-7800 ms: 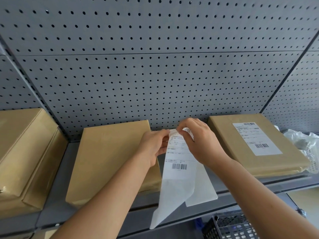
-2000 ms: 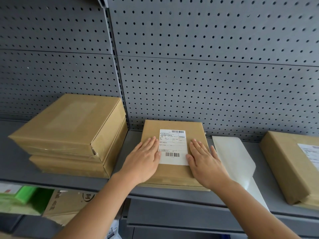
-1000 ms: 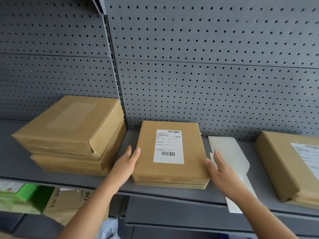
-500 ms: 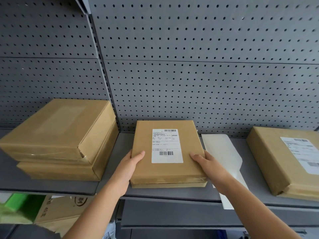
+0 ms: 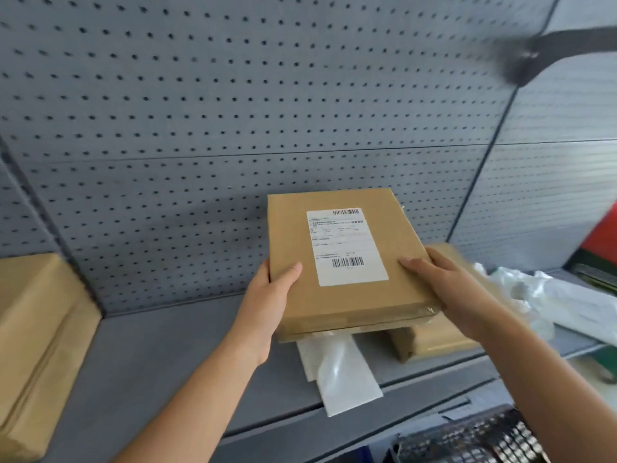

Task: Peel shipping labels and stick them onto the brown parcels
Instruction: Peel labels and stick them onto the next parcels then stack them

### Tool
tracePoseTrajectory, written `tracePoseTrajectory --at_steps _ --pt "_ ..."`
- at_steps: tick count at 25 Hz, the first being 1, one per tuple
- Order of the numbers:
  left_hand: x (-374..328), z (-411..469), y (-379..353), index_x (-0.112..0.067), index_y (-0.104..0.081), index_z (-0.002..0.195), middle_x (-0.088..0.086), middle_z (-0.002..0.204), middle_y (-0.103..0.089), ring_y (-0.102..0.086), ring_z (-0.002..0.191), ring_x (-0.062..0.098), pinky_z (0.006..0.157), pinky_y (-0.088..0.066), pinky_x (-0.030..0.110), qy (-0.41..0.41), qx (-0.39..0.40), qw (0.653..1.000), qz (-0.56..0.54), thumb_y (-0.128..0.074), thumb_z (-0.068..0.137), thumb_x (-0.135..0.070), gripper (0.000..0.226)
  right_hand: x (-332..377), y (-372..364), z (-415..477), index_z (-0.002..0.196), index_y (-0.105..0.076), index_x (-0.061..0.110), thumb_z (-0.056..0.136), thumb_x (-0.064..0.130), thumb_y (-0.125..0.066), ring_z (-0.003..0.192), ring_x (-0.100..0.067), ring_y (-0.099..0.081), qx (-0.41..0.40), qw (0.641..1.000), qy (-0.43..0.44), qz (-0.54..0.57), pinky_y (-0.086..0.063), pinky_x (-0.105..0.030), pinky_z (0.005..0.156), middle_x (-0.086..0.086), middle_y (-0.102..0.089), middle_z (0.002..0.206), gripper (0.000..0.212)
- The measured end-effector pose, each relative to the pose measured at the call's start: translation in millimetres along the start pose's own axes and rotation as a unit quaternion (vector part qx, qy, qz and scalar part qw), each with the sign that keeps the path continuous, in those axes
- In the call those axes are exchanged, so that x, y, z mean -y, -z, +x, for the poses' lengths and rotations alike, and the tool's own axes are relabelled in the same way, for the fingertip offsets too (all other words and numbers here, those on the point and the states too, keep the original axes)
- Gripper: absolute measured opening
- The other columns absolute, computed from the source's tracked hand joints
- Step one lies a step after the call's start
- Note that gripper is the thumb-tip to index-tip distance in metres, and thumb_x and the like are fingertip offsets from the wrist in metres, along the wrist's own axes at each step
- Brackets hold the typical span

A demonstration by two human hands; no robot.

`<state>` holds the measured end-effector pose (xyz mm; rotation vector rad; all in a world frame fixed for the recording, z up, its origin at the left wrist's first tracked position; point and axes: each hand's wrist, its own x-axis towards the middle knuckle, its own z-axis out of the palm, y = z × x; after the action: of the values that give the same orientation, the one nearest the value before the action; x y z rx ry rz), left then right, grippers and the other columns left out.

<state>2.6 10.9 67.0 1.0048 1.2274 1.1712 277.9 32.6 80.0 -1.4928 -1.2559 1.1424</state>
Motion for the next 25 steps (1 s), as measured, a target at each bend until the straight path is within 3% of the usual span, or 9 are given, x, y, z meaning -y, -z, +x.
tracePoseTrajectory --at_steps 2,5,9,17,21,25 --pt "-3.4 10.3 -38.7 -0.039 -0.063 0.127 -0.019 0.116 -0.074 -0.068 0.110 0.006 0.092 -0.051 0.029 -0.003 0.017 1.000 0.006 -0.061 0.098 -0.040 0.029 1.9 40.0 0.6 0.127 -0.060 0.027 0.088 0.042 -0.071 0.104 -0.023 -0.071 -0.035 0.999 0.009 0.003 -0.054 -0.044 0.097 0.001 -0.074 0.115 0.044" --pt "-0.9 25.3 -93.5 -0.039 -0.061 0.129 -0.017 0.120 -0.072 -0.065 0.114 0.009 0.099 -0.049 0.034 -0.003 0.057 0.998 0.023 -0.059 0.098 -0.043 0.031 -2.2 94.6 2.3 0.126 -0.060 0.025 0.087 0.040 -0.072 0.102 -0.026 -0.072 -0.080 0.997 0.013 0.010 -0.057 -0.045 0.094 -0.003 -0.073 0.115 0.044" --pt "6.2 38.3 -148.3 -0.036 -0.058 0.135 -0.014 0.125 -0.068 -0.062 0.113 0.007 0.077 -0.044 0.020 0.009 0.097 0.994 0.050 -0.054 0.101 -0.042 0.034 -13.3 151.6 12.6 0.115 -0.069 0.022 0.092 0.036 -0.066 0.100 -0.030 -0.073 -0.121 0.993 -0.008 0.009 -0.058 -0.046 0.093 -0.008 -0.077 0.108 0.027" --pt "38.9 63.7 -192.7 -0.030 -0.047 0.148 -0.007 0.132 -0.064 -0.060 0.113 0.013 0.090 -0.041 0.027 0.032 0.100 0.987 0.125 -0.051 0.101 -0.050 0.052 -55.0 189.3 53.3 0.109 -0.074 0.028 0.091 0.037 -0.066 0.099 -0.025 -0.073 -0.130 0.990 -0.046 -0.016 -0.056 -0.047 0.097 -0.001 -0.078 0.103 0.022" --pt "54.7 71.3 -198.3 -0.025 -0.045 0.149 -0.004 0.133 -0.064 -0.059 0.115 0.016 0.092 -0.041 0.029 0.040 0.076 0.987 0.134 -0.052 0.100 -0.051 0.056 -69.0 188.3 66.3 0.106 -0.073 0.027 0.094 0.033 -0.065 0.098 -0.025 -0.073 -0.119 0.991 -0.068 -0.003 -0.059 -0.039 0.089 -0.005 -0.077 0.106 0.015" --pt "61.7 74.8 -199.6 -0.025 -0.048 0.147 -0.004 0.129 -0.066 -0.062 0.114 0.015 0.091 -0.045 0.029 0.031 0.064 0.990 0.125 -0.055 0.097 -0.052 0.057 -73.4 192.9 70.8 0.113 -0.073 0.024 0.093 0.037 -0.067 0.097 -0.023 -0.073 -0.106 0.992 -0.063 -0.033 -0.057 -0.039 0.090 -0.001 -0.078 0.103 0.025"
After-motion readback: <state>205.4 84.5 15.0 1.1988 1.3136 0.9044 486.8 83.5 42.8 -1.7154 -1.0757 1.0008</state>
